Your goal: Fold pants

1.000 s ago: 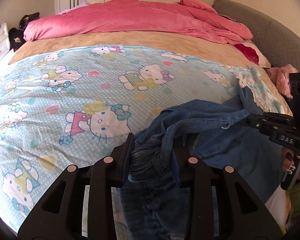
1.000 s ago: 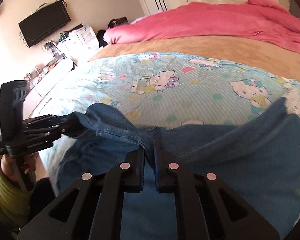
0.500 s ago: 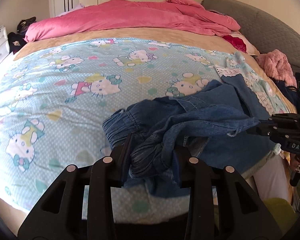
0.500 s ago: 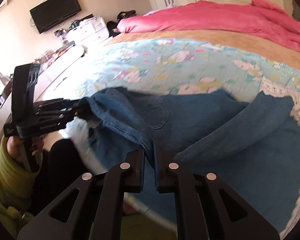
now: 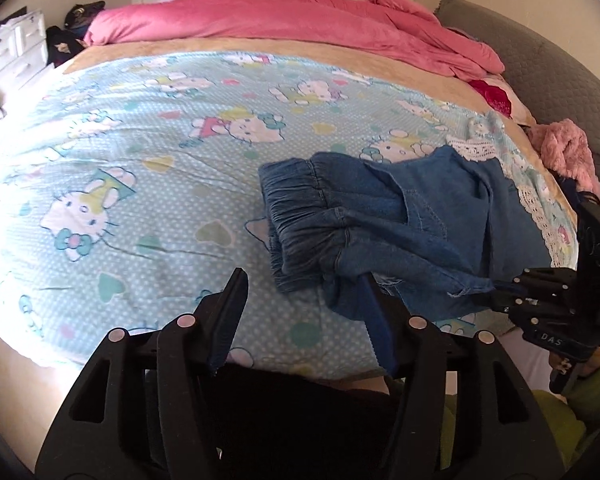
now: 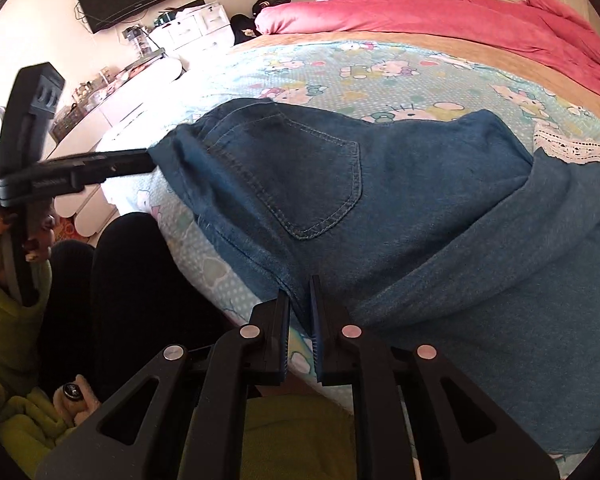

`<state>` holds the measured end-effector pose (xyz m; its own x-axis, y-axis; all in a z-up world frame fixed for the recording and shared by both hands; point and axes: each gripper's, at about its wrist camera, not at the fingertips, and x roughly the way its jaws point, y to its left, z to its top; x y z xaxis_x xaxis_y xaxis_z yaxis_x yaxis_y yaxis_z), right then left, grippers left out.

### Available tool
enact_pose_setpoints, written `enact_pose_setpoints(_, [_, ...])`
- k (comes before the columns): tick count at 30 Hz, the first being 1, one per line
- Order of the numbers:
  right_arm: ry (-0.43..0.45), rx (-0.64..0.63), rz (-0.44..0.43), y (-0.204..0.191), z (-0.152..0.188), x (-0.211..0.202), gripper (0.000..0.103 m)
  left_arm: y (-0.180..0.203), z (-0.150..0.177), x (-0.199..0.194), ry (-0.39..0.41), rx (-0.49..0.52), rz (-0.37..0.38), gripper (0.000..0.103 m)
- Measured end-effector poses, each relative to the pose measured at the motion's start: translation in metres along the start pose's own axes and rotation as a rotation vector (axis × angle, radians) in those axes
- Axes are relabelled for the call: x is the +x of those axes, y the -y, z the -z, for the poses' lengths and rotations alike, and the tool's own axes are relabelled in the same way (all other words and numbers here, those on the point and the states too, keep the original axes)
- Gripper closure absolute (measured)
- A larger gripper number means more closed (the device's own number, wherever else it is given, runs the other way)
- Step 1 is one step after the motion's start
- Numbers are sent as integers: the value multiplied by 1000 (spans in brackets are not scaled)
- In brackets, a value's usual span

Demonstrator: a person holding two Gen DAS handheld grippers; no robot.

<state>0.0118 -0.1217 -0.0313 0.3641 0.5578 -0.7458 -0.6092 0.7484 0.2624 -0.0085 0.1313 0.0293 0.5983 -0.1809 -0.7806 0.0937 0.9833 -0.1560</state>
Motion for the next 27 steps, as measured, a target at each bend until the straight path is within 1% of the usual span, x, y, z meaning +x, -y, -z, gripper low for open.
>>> enact_pose_setpoints(2, [-5, -1, -4, -1, -1, 2, 93, 6, -4, -14, 41, 14, -40, 54])
enact_pose_setpoints(3, [-5, -3, -2, -1, 0, 2, 93, 8, -6, -18, 55, 19, -47, 54])
enact_pose_setpoints(6, [-6, -2, -11, -2, -2, -1, 90, 22, -19, -23, 90, 40, -32, 54])
enact_pose_setpoints(7, [-4, -3, -24, -2, -3, -5, 88, 28, -23, -18, 83, 58, -23, 55])
enact_pose_setpoints(8, [0, -7, -29, -3, -4, -8, 87, 38, -26, -5, 59, 84, -8, 57])
enact_pose_setpoints(10, [22, -19, -32, -4, -7, -19, 86, 52, -28, 18, 4, 120, 8, 65])
enact_pose_setpoints(11, [35, -18, -36, -4, -9, -25, 82, 57, -27, 30, -21, 137, -1, 69])
enact_pose_setpoints(13, [72, -3, -36, -2, -11, -37, 76, 65, -19, 56, -58, 200, -95, 69])
enact_pose_setpoints(14, [87, 4, -31, 0, -13, -40, 73, 65, -13, 64, -73, 216, -124, 69])
enact_pose_setpoints(15, [98, 11, -14, 3, -14, -40, 73, 65, -7, 71, -81, 224, -132, 69])
enact_pose_setpoints(18, [94, 28, 45, 11, -18, -30, 70, 68, 0, 70, -59, 252, -151, 69])
enact_pose_setpoints(19, [86, 51, 78, 16, -19, -22, 69, 68, 1, 69, -58, 252, -148, 69])
enact_pose_setpoints(20, [67, 75, 92, 20, -18, -15, 68, 66, 1, 68, -56, 250, -144, 69])
enact_pose_setpoints(21, [40, 100, 98, 25, -18, -8, 68, 63, 2, 68, -51, 244, -136, 69])
enact_pose_setpoints(22, [-15, 148, 110, 32, -14, 5, 68, 60, 2, 67, -47, 232, -124, 69])
enact_pose_setpoints(23, [-38, 168, 108, 37, -12, 12, 68, 61, 0, 67, -45, 225, -117, 69])
enact_pose_setpoints(25, [-26, 182, 90, 40, -14, 9, 68, 60, -1, 65, -39, 208, -102, 69])
enact_pose_setpoints(26, [-18, 185, 80, 41, -16, 4, 66, 60, -1, 63, -31, 196, -97, 68])
enact_pose_setpoints(27, [11, 189, 73, 43, -19, -5, 64, 58, -1, 58, -18, 169, -83, 64])
